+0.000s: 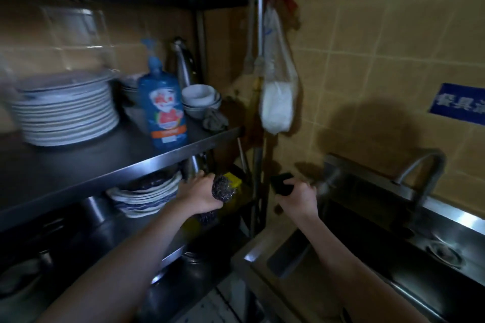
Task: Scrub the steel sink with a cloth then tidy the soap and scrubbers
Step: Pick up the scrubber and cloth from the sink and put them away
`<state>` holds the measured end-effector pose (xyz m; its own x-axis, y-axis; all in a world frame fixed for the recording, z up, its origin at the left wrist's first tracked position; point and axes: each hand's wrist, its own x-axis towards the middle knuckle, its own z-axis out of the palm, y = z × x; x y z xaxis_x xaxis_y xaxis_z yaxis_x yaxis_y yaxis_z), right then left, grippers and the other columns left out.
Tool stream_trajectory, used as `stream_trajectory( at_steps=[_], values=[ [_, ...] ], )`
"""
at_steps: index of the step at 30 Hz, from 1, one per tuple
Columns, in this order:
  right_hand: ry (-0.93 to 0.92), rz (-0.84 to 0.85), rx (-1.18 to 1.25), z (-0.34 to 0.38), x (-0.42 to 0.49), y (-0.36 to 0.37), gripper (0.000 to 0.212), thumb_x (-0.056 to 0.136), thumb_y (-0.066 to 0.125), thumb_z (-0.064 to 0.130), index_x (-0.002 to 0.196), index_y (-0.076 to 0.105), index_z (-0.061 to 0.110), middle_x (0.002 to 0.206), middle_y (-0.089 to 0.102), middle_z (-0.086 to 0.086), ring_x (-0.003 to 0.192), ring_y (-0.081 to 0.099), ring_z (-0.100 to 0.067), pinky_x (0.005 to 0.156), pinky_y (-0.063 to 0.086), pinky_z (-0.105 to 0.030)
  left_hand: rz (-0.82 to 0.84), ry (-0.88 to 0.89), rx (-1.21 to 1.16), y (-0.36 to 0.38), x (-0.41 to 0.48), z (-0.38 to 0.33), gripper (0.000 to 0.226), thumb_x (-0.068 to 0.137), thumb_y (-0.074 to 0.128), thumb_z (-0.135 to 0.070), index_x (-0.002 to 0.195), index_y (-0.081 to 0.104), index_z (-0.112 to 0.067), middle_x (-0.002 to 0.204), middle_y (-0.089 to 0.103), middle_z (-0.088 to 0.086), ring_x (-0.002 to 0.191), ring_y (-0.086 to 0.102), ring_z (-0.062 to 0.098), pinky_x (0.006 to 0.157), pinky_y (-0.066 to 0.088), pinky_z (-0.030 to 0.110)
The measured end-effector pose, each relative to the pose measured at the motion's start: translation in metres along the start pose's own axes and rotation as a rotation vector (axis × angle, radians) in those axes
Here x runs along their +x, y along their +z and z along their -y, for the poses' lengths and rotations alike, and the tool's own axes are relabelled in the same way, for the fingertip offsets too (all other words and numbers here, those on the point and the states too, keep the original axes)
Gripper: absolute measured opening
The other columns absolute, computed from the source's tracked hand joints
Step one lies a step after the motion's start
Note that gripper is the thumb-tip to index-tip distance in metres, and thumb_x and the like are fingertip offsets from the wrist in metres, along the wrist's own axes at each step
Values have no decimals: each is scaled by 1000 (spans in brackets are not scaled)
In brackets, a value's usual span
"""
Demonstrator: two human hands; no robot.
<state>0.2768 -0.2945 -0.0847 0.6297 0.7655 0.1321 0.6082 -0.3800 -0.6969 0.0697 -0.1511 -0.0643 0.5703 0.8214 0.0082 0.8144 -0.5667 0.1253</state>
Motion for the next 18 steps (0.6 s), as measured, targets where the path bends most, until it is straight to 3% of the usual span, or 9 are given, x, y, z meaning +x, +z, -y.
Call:
stream_trajectory(
  at_steps=[12, 16, 18],
  values=[
    [-297, 145, 19, 160, 14, 80, 43, 73, 71, 31, 114, 64, 22, 121, 60, -8, 121, 45, -31, 102, 39, -36, -166, -261, 81, -80, -65, 119, 70, 65, 63, -51, 127, 43, -25, 128, 48, 5, 118, 48, 28, 99, 35, 43],
    [-405, 214, 50, 204, 16, 106, 45, 70, 72, 30, 114, 64, 21, 120, 63, -8, 119, 52, -29, 100, 41, -34, -198, -345, 92, -96, -79, 153, 87, 62, 68, -55, 135, 32, -23, 132, 49, 5, 121, 46, 28, 100, 32, 44],
    [-452, 246, 66, 223, 16, 117, 45, 70, 72, 29, 114, 65, 20, 120, 63, -7, 118, 53, -29, 99, 45, -34, -226, -382, 44, -104, -86, 166, 89, 59, 72, -52, 130, 29, -20, 123, 55, 7, 116, 49, 29, 97, 31, 44]
  ],
)
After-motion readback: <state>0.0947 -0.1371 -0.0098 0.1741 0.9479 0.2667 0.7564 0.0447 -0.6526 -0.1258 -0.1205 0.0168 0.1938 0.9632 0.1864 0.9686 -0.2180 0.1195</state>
